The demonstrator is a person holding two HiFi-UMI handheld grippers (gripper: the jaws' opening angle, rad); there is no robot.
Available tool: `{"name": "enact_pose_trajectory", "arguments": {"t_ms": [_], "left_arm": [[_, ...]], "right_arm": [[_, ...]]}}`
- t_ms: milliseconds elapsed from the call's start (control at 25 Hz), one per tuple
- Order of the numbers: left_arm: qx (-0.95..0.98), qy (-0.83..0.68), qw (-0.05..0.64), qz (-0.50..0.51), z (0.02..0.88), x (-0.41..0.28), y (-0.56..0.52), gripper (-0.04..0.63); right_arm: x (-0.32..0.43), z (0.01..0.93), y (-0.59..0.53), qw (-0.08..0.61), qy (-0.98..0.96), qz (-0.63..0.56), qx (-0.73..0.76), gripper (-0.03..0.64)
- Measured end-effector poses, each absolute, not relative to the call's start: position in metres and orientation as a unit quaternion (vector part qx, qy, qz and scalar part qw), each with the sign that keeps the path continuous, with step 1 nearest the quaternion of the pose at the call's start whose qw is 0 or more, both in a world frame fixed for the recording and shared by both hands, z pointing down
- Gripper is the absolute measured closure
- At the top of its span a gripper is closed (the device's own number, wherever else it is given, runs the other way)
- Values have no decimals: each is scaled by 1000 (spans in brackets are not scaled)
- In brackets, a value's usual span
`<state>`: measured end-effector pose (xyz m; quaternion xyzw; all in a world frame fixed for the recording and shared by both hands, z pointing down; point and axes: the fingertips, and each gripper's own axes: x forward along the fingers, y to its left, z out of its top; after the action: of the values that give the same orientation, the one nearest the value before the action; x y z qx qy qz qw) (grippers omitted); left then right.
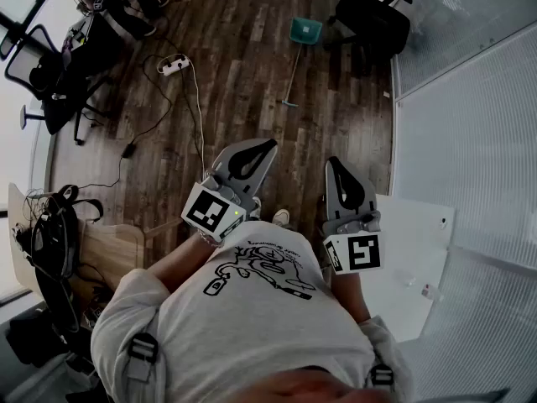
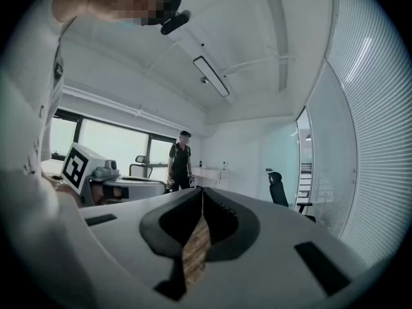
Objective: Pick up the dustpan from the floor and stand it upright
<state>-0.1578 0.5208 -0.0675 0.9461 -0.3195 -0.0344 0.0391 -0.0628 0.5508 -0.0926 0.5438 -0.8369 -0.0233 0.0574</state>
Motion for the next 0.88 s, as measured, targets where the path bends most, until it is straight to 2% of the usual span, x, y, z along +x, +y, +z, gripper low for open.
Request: {"name": "enact_pose_trajectory", "arguments": {"t_ms": [880], "left_arm": [[945,-318,66,-29,-46,-201,486,592]], "right_arm": [[-104,-73,508,55,-836,-4,546,607]]}}
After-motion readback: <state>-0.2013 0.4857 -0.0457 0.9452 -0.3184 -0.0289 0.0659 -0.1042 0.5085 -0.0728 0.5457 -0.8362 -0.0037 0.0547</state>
